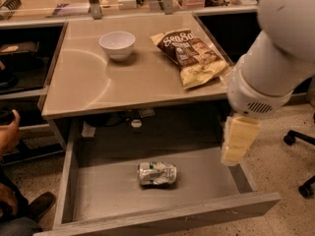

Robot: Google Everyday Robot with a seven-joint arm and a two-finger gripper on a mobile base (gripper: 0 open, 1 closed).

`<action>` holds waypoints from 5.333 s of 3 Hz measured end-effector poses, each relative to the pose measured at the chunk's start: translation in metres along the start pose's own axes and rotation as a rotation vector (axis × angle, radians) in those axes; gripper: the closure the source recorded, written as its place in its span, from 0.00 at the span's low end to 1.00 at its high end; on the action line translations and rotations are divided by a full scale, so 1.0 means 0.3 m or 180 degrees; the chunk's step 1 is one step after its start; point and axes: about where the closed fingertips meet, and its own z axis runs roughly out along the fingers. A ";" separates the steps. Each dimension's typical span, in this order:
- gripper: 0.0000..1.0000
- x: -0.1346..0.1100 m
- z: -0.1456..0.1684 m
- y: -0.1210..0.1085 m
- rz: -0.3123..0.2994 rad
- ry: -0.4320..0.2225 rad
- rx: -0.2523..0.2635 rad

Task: Pick 7up can from top drawer and place on counter

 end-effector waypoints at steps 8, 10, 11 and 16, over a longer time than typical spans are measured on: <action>0.00 -0.198 0.535 0.150 0.0222 -0.0379 -0.0835; 0.00 -0.175 0.554 0.156 0.0291 -0.0541 -0.0911; 0.00 -0.175 0.554 0.156 0.0291 -0.0541 -0.0911; 0.00 -0.389 0.522 0.223 0.0167 -0.1094 -0.0688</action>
Offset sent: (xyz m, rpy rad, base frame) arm 0.0168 0.0089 -0.0324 0.0133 0.0199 -0.0101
